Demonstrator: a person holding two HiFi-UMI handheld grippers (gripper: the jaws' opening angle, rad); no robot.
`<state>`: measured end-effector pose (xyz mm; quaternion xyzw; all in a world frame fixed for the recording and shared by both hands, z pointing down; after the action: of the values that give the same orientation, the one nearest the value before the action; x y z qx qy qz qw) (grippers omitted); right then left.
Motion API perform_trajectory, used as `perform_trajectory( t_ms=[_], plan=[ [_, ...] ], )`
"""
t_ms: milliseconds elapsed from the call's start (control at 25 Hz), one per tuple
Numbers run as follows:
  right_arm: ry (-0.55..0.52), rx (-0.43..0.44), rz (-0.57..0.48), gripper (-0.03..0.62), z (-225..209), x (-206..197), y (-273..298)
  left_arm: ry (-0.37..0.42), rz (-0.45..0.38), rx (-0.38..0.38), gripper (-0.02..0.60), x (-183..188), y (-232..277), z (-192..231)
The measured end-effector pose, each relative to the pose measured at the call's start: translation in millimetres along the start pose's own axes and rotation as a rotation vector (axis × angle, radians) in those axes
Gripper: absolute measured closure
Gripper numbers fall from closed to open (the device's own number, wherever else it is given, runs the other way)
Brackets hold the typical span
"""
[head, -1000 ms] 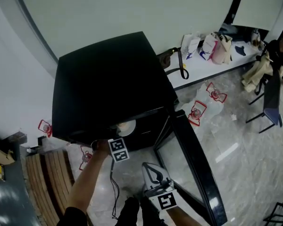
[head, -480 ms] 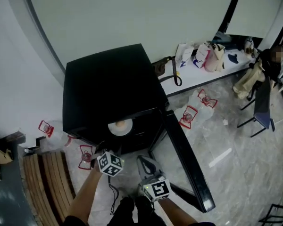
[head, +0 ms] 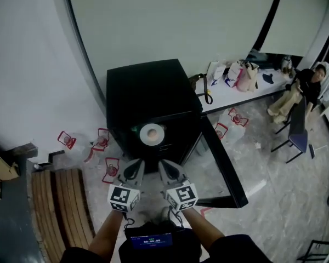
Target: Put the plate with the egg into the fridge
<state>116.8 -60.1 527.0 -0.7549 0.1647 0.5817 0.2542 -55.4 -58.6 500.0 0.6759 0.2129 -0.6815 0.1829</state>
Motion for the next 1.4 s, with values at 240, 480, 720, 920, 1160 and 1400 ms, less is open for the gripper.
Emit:
perform_trajectory(
  t_ms=[240, 480, 720, 920, 1160, 1400],
  plan=[
    [-0.01, 0.037, -0.006, 0.588, 36.7, 7.3, 3.9, 0.02, -0.033, 0.003, 0.572, 11.9, -32.5, 1.1],
    [-0.031, 0.047, -0.014, 0.586, 56.2, 11.4, 4.6, -0.01, -0.042, 0.033, 0.571, 13.1, -52.2, 8.3],
    [-0.051, 0.05, -0.018, 0.586, 58.6, 17.3, 6.3, -0.026, -0.046, 0.032, 0.572, 13.9, -55.6, 11.7],
    [-0.065, 0.061, -0.019, 0.586, 60.5, 20.6, 10.6, -0.027, -0.041, 0.017, 0.572, 12.9, -53.4, 9.6],
    [-0.075, 0.063, -0.017, 0.587, 60.6, 23.5, 14.5, -0.025, -0.042, 0.009, 0.572, 12.3, -50.9, 9.0],
    [-0.087, 0.065, -0.021, 0.586, 60.5, 22.6, 21.0, -0.02, -0.04, 0.011, 0.572, 11.2, -48.5, 13.9]
  ],
)
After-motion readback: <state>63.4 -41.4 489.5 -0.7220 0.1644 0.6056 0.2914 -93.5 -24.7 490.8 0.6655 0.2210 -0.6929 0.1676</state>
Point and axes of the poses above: the fingertips, and each gripper's own axes: y forward along the fingers, z to its left, x out of its top, the point moved 9 cm from there along -y, backward along the fingers, and after that the axes turned 11 degrees about -z, right-handed, at the moved point
